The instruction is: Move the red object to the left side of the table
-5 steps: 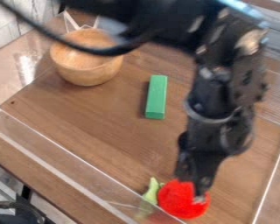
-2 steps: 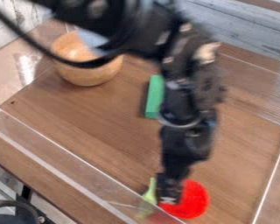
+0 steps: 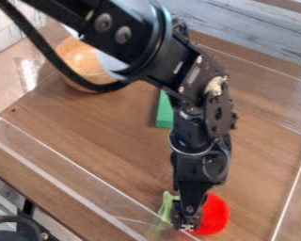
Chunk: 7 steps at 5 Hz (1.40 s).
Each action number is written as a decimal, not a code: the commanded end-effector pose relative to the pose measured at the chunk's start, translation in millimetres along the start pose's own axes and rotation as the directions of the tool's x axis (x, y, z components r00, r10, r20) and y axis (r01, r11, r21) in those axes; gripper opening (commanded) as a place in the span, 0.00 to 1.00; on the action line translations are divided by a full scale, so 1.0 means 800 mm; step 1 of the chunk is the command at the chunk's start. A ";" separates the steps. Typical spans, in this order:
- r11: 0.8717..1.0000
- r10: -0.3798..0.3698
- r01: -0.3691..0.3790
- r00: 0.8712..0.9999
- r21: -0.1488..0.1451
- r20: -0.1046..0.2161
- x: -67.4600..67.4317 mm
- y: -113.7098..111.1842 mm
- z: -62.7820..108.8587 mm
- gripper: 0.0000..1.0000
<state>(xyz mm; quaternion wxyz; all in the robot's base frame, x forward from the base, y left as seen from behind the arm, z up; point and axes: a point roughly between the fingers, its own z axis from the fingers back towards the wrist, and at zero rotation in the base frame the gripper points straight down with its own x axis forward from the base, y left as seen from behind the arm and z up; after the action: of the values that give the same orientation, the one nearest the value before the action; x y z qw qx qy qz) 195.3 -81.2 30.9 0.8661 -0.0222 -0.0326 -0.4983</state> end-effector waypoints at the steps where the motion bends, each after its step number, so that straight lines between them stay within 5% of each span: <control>1: 0.999 -0.041 0.040 0.999 0.008 0.022 0.006 0.007 0.001 0.00; 2: 1.000 0.023 -0.023 0.999 0.014 0.024 0.010 0.007 -0.005 0.00; 3: 0.996 0.087 -0.087 0.996 0.025 -0.004 0.013 0.005 0.012 0.00; 5: 0.996 0.041 -0.035 0.996 0.079 -0.073 0.019 0.018 0.076 0.00; 7: 0.976 0.169 -0.144 0.974 0.165 -0.150 -0.012 0.040 0.146 0.00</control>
<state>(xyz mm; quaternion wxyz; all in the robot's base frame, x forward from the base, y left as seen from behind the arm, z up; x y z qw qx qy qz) 209.4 -48.5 135.7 0.9003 0.0789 0.0227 -0.4275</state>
